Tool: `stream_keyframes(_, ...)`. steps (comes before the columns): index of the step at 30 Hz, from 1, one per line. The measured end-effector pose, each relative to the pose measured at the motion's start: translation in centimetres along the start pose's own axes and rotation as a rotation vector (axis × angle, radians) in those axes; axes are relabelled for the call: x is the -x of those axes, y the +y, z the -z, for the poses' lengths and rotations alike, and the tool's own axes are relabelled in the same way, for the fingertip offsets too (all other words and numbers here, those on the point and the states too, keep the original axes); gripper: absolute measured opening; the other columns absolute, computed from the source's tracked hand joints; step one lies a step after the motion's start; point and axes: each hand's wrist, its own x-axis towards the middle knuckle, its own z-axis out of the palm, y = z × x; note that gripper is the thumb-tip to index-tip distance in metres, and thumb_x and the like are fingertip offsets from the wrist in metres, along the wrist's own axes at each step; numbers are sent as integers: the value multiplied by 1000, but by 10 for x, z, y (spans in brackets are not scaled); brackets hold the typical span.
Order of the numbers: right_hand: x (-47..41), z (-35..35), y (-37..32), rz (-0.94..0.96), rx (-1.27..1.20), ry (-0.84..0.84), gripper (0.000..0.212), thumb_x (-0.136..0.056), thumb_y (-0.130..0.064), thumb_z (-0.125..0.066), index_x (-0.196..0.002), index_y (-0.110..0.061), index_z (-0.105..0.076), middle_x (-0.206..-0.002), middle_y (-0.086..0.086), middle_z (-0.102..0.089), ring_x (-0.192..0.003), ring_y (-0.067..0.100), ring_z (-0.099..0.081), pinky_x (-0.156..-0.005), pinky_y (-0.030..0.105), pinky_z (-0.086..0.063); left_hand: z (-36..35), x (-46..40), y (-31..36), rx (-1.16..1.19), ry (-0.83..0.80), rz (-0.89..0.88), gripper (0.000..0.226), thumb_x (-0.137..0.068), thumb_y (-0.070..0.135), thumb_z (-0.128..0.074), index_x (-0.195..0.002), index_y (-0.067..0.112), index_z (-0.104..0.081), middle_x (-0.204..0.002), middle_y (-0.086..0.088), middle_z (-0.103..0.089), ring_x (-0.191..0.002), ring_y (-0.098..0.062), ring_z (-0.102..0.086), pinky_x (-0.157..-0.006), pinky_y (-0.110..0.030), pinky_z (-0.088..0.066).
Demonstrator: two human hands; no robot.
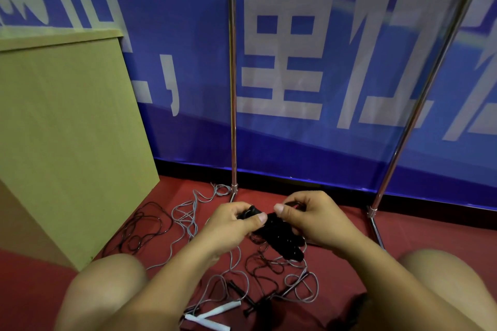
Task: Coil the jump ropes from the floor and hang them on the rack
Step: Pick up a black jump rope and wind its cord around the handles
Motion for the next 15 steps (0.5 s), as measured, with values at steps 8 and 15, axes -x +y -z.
stream_keyframes(8,-3,2,-3,-226,-425,-8,14,-93,-18,-65,-87,-5,-66,-57,6,-58,-47,12,-48,-48,23,-38,1,6,8,4,-215,-194,14,-95,26,-63,-89,13,-65,-77,6,-57,-73,-6,-51,-71,-19,-41)
stream_keyframes(15,-3,-3,0,-186,-350,-18,21,-90,-22,-70,-75,-9,-67,-62,7,-62,-52,15,-55,-54,27,-47,0,11,14,86,-341,-281,29,-96,27,-57,-97,-2,-57,-75,5,-52,-67,-3,-45,-65,-15,-39)
